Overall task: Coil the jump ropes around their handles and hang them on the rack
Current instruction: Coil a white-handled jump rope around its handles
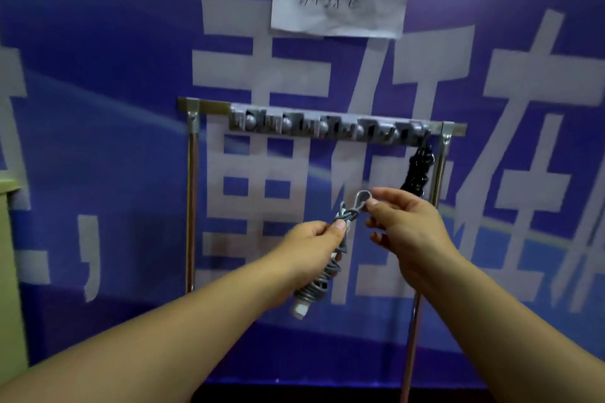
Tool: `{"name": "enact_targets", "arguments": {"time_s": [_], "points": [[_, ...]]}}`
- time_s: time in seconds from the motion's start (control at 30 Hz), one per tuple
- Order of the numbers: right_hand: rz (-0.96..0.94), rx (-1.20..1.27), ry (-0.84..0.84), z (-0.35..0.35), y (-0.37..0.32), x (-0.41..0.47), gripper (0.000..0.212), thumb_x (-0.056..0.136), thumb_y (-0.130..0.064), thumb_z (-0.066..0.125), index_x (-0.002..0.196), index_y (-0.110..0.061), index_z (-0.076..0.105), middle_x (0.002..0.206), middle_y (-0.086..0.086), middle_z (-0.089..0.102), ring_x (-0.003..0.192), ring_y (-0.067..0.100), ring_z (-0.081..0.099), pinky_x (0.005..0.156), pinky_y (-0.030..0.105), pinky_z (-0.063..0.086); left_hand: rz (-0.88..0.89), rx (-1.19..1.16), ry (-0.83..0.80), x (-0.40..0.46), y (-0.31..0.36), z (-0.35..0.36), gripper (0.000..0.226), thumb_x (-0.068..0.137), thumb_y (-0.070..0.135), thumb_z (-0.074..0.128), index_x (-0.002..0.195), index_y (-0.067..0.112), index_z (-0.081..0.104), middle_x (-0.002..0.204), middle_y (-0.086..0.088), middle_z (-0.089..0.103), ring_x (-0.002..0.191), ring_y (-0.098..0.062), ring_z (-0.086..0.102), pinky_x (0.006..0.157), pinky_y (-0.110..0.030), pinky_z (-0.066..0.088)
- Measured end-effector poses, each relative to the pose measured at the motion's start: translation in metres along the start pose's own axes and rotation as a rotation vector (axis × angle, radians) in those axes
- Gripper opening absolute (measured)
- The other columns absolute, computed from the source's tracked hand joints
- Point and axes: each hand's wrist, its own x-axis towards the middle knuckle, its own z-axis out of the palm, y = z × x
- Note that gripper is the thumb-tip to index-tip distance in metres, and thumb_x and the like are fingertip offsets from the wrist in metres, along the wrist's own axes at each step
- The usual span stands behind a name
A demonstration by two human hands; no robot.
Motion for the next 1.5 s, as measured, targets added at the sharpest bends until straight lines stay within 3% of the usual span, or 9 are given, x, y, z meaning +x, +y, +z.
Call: {"name": "enact_targets", "arguments": {"time_s": [0.13,0.27,0.43,0.73,0.83,0.93,1.13,1.3,1.5], "points": [[-0.079,-0.06,0.037,-0.007,-0.032,0.04,0.012,0.093,-0.008,0.065,0.105,-0.013,0.066,0.089,0.005,0.072,0.07,0.014,0.061,0.062,0.026,0.049,0.049,0.025,0.003,0.038,0.04,0.001,0.04,0.101,0.044,0.051,0.107,0.006,0.064,0.085,-0.01,0.062,0.074,-0.023,0.06,0.064,-0.034,0.054],[-0.123,-0.127,0.061,-0.018,-0.049,0.079,0.018,0.092,-0.008,0.067,0.108,-0.015,0.066,0.091,0.004,0.072,0.071,0.011,0.063,0.06,0.024,0.051,0.051,0.046,0.01,0.079,0.057,0.012,0.036,0.097,0.052,0.054,0.095,0.018,0.066,0.087,-0.008,0.065,0.079,-0.025,0.065,0.08,-0.048,0.061],[-0.166,-0.182,0.126,-0.036,-0.052,0.124,0.022,0.09,-0.008,0.069,0.112,-0.012,0.068,0.09,0.004,0.072,0.07,0.009,0.061,0.054,0.018,0.048,0.08,0.077,0.001,0.12,0.075,0.029,0.034,0.1,0.047,0.052,0.106,0.016,0.065,0.091,-0.007,0.065,0.078,-0.022,0.064,0.073,-0.037,0.06],[-0.193,-0.114,0.109,-0.04,-0.058,0.183,0.021,0.089,-0.011,0.071,0.109,-0.013,0.07,0.095,0.004,0.071,0.075,0.011,0.063,0.057,0.02,0.046,0.201,0.066,0.14,0.177,0.077,0.043,0.032,0.096,0.053,0.056,0.098,0.024,0.069,0.096,-0.004,0.073,0.095,-0.026,0.07,0.092,-0.048,0.057],[-0.198,-0.115,0.101,-0.035,-0.056,0.193,0.018,0.09,-0.013,0.069,0.108,-0.015,0.07,0.096,0.004,0.07,0.078,0.013,0.063,0.058,0.023,0.046,0.201,0.021,0.13,0.19,0.073,0.046,0.035,0.097,0.053,0.053,0.102,0.023,0.069,0.095,-0.004,0.072,0.092,-0.023,0.07,0.086,-0.044,0.059],[-0.189,-0.15,0.135,-0.034,-0.047,0.199,0.013,0.09,-0.009,0.068,0.101,-0.015,0.072,0.094,0.005,0.071,0.077,0.014,0.064,0.059,0.024,0.049,0.155,0.009,0.067,0.19,0.065,0.053,0.033,0.101,0.048,0.049,0.103,0.02,0.067,0.089,-0.004,0.07,0.079,-0.016,0.069,0.065,-0.029,0.055],[-0.145,-0.256,0.142,-0.04,-0.022,0.197,0.015,0.089,-0.008,0.067,0.1,-0.017,0.073,0.093,0.004,0.072,0.081,0.016,0.064,0.066,0.028,0.052,0.051,-0.018,0.006,0.186,0.047,0.063,0.035,0.098,0.05,0.053,0.096,0.019,0.068,0.092,-0.008,0.071,0.089,-0.029,0.071,0.079,-0.045,0.061],[-0.259,-0.174,0.133,-0.04,-0.03,0.188,0.013,0.092,-0.013,0.068,0.102,-0.019,0.072,0.092,-0.002,0.073,0.076,0.008,0.064,0.062,0.02,0.05,0.255,0.03,0.102,0.185,0.048,0.06,0.031,0.101,0.047,0.05,0.091,0.022,0.066,0.081,0.002,0.066,0.078,-0.013,0.065,0.065,-0.029,0.051],[-0.233,-0.266,0.14,-0.037,-0.049,0.196,0.015,0.094,-0.012,0.064,0.106,-0.016,0.072,0.092,0.001,0.07,0.082,0.012,0.064,0.062,0.024,0.049,0.307,0.05,0.131,0.19,0.059,0.057,0.031,0.101,0.048,0.049,0.101,0.023,0.067,0.094,-0.001,0.072,0.088,-0.017,0.069,0.079,-0.034,0.057]]}}
